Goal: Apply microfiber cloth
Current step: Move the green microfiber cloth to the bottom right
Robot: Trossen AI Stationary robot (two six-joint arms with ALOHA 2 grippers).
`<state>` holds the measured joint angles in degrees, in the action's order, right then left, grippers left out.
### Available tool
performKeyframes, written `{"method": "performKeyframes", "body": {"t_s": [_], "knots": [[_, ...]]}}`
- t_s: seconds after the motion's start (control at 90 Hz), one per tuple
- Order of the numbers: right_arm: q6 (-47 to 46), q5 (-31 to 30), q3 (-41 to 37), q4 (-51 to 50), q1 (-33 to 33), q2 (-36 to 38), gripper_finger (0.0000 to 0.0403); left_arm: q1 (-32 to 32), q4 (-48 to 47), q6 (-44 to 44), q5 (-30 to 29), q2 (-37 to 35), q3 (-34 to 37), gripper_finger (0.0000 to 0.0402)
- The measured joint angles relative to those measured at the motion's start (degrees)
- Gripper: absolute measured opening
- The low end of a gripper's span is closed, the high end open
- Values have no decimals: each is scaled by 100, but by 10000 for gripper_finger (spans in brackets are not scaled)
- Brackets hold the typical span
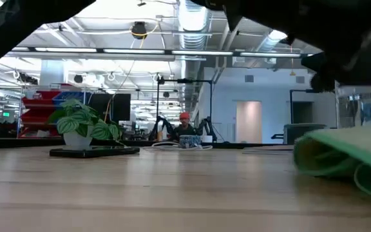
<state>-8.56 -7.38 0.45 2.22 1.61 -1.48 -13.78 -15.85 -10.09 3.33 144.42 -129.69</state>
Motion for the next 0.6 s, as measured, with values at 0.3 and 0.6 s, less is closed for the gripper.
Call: {"method": "performKeyframes", "body": {"t_s": [0.3,0.6], "knots": [[0,0,0,4,0,-1,0,-68,-1197,347,-432,-708,45,249],[0,0,1,5,-2,-2,0,-555,-681,-148,-1283,-2028,2135,249]]}}
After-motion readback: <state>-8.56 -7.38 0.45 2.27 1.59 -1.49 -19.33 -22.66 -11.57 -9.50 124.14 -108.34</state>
